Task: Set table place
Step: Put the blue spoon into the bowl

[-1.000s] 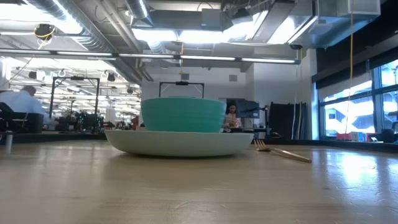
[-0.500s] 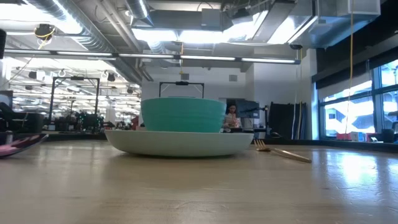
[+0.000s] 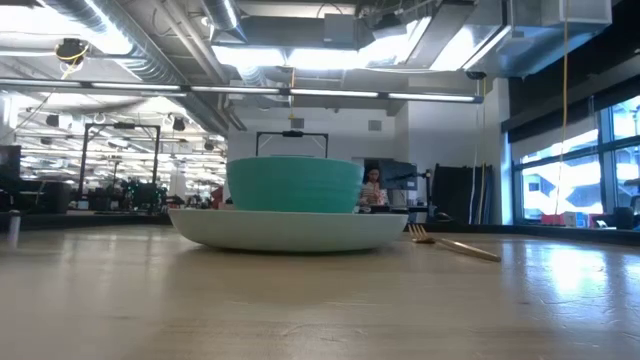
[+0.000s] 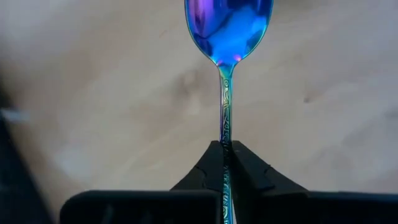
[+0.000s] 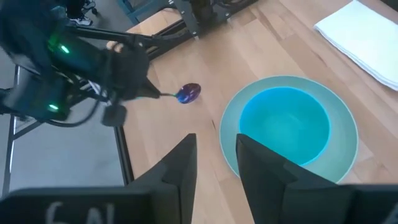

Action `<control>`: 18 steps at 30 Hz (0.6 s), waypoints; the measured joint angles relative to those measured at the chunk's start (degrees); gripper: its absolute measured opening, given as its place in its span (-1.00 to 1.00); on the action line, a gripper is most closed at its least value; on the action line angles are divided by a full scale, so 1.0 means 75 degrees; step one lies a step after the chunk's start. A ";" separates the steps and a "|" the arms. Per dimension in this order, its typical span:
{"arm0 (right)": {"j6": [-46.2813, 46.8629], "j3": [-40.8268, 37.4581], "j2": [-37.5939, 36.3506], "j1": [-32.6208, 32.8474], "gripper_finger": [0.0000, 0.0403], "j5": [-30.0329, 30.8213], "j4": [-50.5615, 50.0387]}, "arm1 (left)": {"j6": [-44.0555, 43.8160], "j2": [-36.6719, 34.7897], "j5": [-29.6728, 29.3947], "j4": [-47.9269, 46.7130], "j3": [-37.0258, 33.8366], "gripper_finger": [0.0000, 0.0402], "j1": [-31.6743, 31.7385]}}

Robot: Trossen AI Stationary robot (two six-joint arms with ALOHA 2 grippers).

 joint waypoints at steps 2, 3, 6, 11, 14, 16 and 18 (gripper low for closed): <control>-0.0005 0.0000 0.0000 -0.0001 -0.43 0.0002 0.0000 | 0.0940 -0.0168 0.0213 -0.0437 0.0429 -0.99 0.0173; -0.0009 0.0000 0.0000 0.0000 -0.43 0.0002 0.0001 | 0.1380 -0.0263 0.0283 -0.0683 0.0660 -0.99 0.0269; 0.0082 0.0000 0.0000 -0.0002 -0.43 0.0008 0.0006 | 0.2676 -0.0630 0.0510 -0.1443 0.1383 -1.00 0.0771; 0.0356 0.0020 0.0000 -0.0076 -0.43 0.0017 0.0125 | 0.5242 -0.1142 0.1343 -0.1728 0.2170 -1.00 0.2076; 0.0160 0.0076 -0.0012 -0.0106 -0.43 0.0031 0.0485 | 0.6700 -0.1234 0.1885 -0.1773 0.2413 -1.00 0.3069; -0.0090 0.0076 -0.0012 -0.0103 -0.43 0.0028 0.0914 | 0.7608 -0.1170 0.2277 -0.1723 0.2416 -1.00 0.3721; -0.0430 0.0076 -0.0015 -0.0103 -0.43 0.0028 0.1424 | 0.8509 -0.1065 0.2658 -0.1771 0.2427 -1.00 0.4336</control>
